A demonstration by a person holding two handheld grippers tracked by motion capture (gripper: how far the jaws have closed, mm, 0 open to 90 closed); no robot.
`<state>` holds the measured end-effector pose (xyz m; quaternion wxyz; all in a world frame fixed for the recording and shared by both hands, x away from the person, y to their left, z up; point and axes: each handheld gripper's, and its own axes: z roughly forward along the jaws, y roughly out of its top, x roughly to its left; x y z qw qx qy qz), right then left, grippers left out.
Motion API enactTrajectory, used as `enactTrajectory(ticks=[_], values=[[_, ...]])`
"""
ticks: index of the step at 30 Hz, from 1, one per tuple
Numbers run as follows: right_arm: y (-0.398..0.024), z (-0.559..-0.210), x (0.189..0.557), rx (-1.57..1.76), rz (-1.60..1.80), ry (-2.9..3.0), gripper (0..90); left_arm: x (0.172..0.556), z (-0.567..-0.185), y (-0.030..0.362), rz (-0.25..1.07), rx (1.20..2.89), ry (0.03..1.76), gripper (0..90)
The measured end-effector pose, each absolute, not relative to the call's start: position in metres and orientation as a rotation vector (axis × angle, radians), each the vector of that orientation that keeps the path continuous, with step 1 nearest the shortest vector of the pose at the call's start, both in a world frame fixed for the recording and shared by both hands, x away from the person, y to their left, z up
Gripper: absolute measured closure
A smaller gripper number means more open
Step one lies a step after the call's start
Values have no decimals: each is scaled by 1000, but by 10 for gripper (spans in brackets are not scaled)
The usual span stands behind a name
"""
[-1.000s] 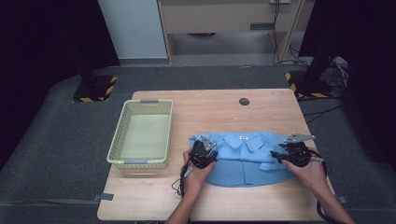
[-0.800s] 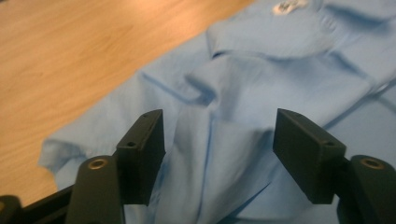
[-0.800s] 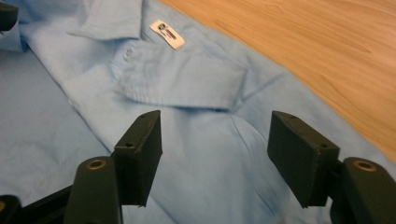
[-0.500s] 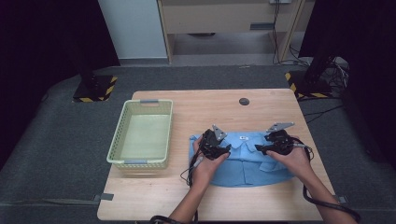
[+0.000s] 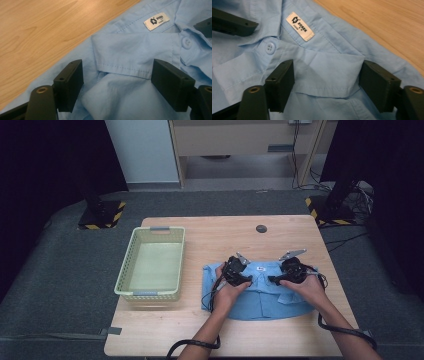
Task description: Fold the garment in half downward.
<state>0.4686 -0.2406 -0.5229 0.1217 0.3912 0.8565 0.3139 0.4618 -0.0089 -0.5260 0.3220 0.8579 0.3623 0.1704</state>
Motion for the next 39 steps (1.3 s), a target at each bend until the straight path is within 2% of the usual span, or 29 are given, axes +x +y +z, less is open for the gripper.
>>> enactTrajectory(ticks=[3,8,11,16,19,21,30,36,39], values=[[-239,-524,465,1123,927,2492,359,462,-528,-9,429,2239,946,294],[-236,-523,461,1072,932,2488,455,461,-527,-12,395,2228,927,434],[-236,-521,460,1060,928,2489,549,461,-527,-13,387,2222,930,509],[-237,-517,461,1056,916,2495,679,454,-527,-16,457,2211,936,717],[-238,-513,460,1045,925,2490,784,450,-527,-14,491,2194,942,807],[-238,-510,458,1035,947,2484,819,449,-525,-13,493,2177,953,834],[-246,-485,441,995,1032,2462,829,422,-498,-6,534,2110,907,856],[-248,-474,419,941,1051,2484,782,391,-489,6,534,2068,888,861],[-248,-476,413,930,1052,2515,699,376,-491,9,522,2064,885,864]])
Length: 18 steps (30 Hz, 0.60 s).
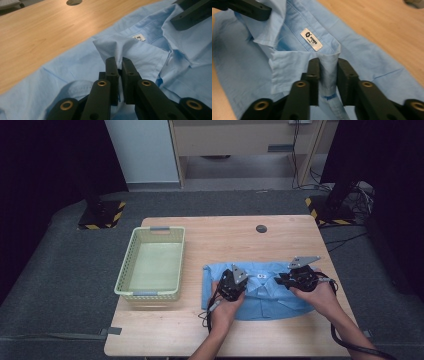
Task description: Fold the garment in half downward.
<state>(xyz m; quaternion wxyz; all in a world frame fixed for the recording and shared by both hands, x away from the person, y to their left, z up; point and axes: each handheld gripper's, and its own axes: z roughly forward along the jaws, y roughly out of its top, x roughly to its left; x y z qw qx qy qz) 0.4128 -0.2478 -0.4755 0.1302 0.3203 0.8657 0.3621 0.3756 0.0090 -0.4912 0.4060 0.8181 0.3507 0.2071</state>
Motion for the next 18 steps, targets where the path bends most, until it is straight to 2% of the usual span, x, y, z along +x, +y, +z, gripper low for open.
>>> enactTrajectory(ticks=[7,13,18], values=[[-253,-483,391,903,1049,2570,531,352,-504,13,507,2085,883,864],[-257,-485,378,900,1048,2598,442,339,-505,11,541,2075,868,864],[-257,-483,380,908,1054,2590,355,328,-502,7,559,2086,843,862]])
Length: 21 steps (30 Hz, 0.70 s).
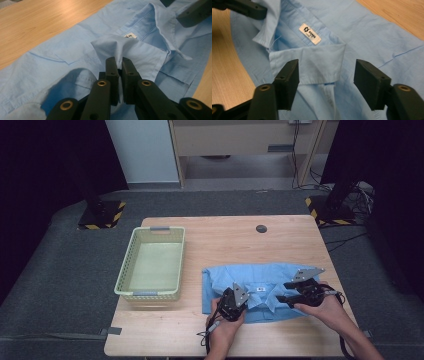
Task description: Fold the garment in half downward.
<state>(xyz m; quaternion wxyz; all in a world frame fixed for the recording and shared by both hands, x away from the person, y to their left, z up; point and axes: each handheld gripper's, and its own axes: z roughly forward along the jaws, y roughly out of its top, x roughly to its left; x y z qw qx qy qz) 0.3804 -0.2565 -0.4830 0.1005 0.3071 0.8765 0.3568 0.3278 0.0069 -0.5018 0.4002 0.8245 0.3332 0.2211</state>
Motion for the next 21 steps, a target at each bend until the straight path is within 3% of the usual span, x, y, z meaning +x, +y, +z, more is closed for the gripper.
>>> enactTrajectory(ticks=[6,9,16,21], values=[[-249,-487,383,882,1036,2656,267,323,-506,6,577,2103,833,858],[-246,-491,387,894,1035,2677,291,325,-511,7,570,2104,836,858],[-239,-496,392,883,1037,2707,486,329,-513,10,536,2085,842,857],[-237,-493,389,858,1042,2701,751,330,-513,12,511,2087,839,848]])
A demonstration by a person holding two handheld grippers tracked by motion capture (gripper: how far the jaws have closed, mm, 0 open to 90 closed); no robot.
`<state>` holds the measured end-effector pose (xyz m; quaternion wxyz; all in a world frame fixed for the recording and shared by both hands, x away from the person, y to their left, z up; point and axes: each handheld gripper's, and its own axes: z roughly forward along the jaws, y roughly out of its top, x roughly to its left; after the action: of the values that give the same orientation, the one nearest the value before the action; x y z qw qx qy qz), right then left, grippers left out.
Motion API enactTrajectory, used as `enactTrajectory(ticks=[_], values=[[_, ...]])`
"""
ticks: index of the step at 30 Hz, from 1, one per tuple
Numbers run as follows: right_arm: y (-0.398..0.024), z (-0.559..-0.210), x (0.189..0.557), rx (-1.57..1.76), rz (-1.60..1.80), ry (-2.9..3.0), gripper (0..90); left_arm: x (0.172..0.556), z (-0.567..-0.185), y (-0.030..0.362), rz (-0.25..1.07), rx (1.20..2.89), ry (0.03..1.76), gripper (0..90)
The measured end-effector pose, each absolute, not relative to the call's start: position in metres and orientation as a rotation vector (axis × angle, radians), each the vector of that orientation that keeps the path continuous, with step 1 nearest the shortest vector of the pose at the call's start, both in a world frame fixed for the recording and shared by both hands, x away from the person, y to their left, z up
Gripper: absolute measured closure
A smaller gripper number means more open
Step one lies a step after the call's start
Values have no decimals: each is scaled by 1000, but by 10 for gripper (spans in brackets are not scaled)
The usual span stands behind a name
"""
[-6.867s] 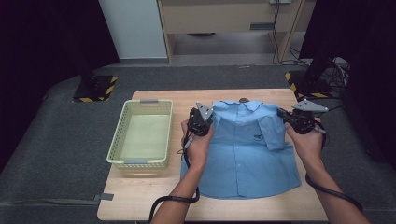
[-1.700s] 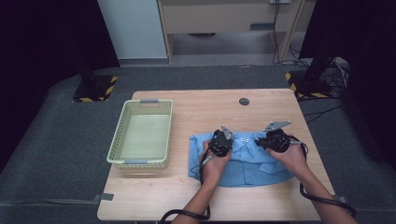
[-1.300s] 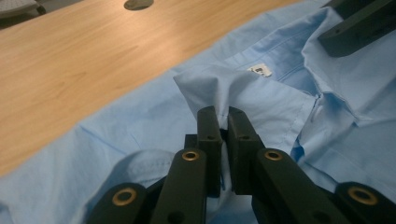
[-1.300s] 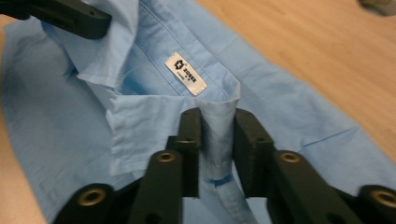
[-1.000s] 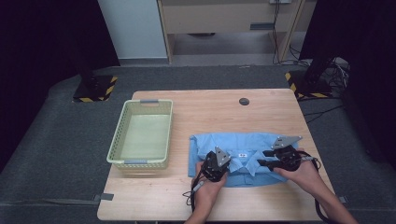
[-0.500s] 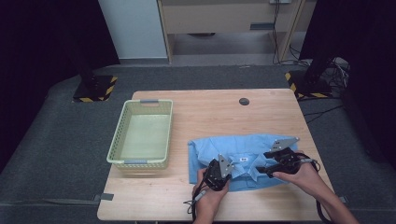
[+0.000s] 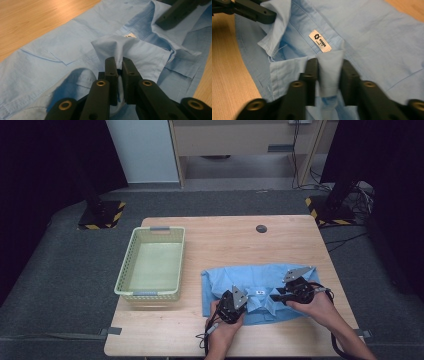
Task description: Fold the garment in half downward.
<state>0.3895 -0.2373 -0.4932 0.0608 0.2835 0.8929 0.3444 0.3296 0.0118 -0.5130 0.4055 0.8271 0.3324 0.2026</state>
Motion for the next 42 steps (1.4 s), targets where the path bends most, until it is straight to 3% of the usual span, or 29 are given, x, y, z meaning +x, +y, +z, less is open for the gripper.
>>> enactTrajectory(ticks=[3,9,17,22,42], values=[[-237,-490,385,834,1050,2689,820,330,-512,14,484,2072,850,817],[-238,-487,379,810,1070,2659,844,334,-509,25,402,2030,892,749],[-237,-484,376,802,1077,2640,852,333,-499,38,374,2005,922,473],[-238,-483,374,801,1090,2627,853,327,-494,52,373,1995,936,350],[-247,-471,336,649,1154,2598,767,313,-498,62,351,2054,884,268]])
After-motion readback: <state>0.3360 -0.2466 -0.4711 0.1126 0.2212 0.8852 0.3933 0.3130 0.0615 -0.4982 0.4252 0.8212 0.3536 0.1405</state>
